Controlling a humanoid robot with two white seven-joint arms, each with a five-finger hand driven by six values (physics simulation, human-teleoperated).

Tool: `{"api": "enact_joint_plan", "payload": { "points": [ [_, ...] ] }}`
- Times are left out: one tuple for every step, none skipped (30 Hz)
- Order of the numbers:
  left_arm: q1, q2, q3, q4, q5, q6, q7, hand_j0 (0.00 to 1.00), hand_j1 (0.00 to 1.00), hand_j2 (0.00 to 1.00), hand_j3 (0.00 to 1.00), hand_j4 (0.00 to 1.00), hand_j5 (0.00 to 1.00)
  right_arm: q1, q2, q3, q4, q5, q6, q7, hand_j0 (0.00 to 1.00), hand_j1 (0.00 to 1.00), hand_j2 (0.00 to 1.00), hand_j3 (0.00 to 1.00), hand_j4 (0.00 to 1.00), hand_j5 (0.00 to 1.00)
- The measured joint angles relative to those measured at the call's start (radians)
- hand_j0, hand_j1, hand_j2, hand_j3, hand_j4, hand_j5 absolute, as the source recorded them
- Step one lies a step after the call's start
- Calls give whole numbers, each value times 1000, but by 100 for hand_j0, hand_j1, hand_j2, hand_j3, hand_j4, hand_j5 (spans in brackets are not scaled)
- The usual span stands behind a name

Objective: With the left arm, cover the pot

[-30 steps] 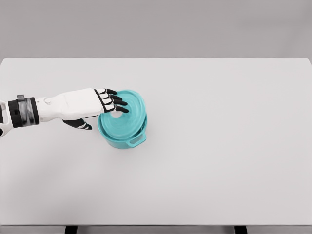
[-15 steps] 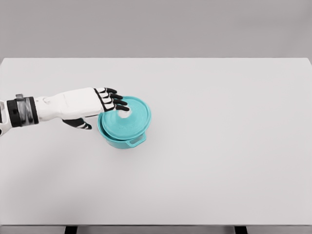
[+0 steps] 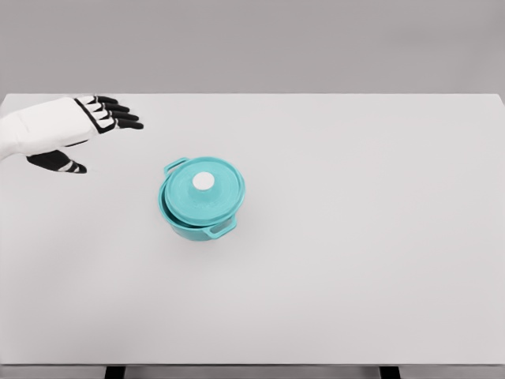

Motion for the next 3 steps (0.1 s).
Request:
{"api": "enact_joint_plan", "payload": {
  "points": [
    [0,1,1,3,0,0,0,100,100,100,100,100,100,0,0,0,0,0,0,0,100,100,100,100,100,100],
    [2,1,2,5,-1,0,0,100,100,100,100,100,100,0,0,0,0,0,0,0,100,100,100,100,100,100],
    [2,2,3,7,-1,0,0,100,100,100,100,100,100,0,0,0,0,0,0,0,100,100,100,100,100,100]
  ]
}}
